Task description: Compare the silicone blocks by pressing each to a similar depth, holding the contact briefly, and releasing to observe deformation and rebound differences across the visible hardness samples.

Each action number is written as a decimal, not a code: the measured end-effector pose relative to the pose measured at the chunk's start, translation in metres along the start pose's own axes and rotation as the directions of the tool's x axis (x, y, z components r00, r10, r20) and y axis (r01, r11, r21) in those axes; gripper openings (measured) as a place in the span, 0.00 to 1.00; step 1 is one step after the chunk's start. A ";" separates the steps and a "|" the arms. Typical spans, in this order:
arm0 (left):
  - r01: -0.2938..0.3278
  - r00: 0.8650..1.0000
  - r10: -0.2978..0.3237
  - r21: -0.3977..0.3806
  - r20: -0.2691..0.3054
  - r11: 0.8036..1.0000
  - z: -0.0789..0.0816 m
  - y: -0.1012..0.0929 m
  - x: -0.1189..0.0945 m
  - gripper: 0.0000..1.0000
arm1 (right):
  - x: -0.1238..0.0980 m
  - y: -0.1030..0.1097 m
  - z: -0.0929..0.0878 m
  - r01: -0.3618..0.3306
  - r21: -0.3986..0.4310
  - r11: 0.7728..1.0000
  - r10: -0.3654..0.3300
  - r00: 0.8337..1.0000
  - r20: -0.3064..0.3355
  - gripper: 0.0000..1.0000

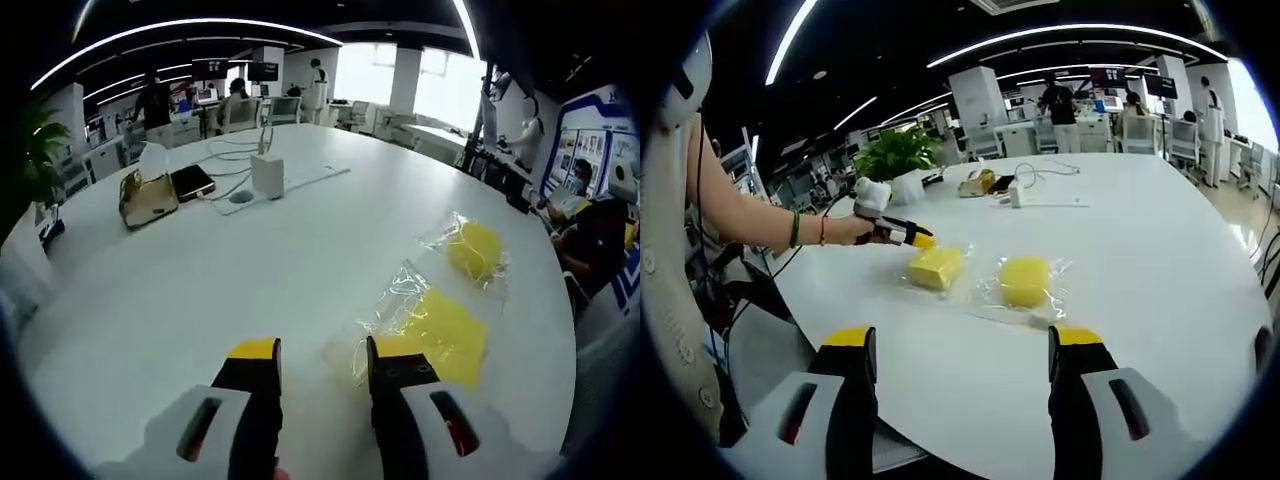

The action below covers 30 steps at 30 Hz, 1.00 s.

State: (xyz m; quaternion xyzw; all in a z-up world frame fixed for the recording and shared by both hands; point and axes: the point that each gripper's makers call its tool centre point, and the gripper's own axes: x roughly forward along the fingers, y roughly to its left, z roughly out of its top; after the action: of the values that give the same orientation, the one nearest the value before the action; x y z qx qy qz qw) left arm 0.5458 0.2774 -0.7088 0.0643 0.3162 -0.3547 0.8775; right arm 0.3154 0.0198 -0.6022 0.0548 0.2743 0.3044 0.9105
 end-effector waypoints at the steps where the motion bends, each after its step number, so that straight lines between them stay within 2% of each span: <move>1: -0.005 1.000 0.005 0.001 -0.002 1.000 0.000 0.001 -0.001 0.37 | 0.000 0.000 0.000 0.000 0.000 1.000 0.000 1.000 0.000 0.65; 6: -0.046 0.999 0.046 0.003 0.028 0.999 0.006 0.004 -0.017 0.43 | 0.001 0.004 0.005 -0.008 -0.011 1.000 0.008 1.000 0.008 0.64; 12: -0.069 0.993 0.071 -0.018 0.091 0.997 0.016 -0.007 -0.050 0.43 | 0.005 0.011 0.013 -0.028 -0.029 0.999 0.029 0.999 0.025 0.64; 21: -0.107 0.982 0.112 -0.045 0.150 0.993 0.011 -0.039 -0.110 0.44 | 0.012 0.027 0.022 -0.073 -0.060 0.996 0.076 0.996 0.049 0.63; 27: -0.113 0.976 0.129 -0.098 0.178 0.989 0.004 -0.069 -0.147 0.49 | 0.011 0.035 0.022 -0.098 -0.059 0.993 0.102 0.993 0.060 0.63; 30: -0.119 0.965 0.150 -0.149 0.216 0.982 0.005 -0.086 -0.168 0.53 | 0.007 0.040 0.018 -0.102 -0.050 0.994 0.105 0.992 0.065 0.62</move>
State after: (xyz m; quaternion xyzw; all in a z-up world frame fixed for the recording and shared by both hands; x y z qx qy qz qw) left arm 0.3988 0.3095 -0.5947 -0.0144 0.2324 -0.2770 0.9322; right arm 0.3086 0.0572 -0.5801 0.0580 0.2332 0.3556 0.9032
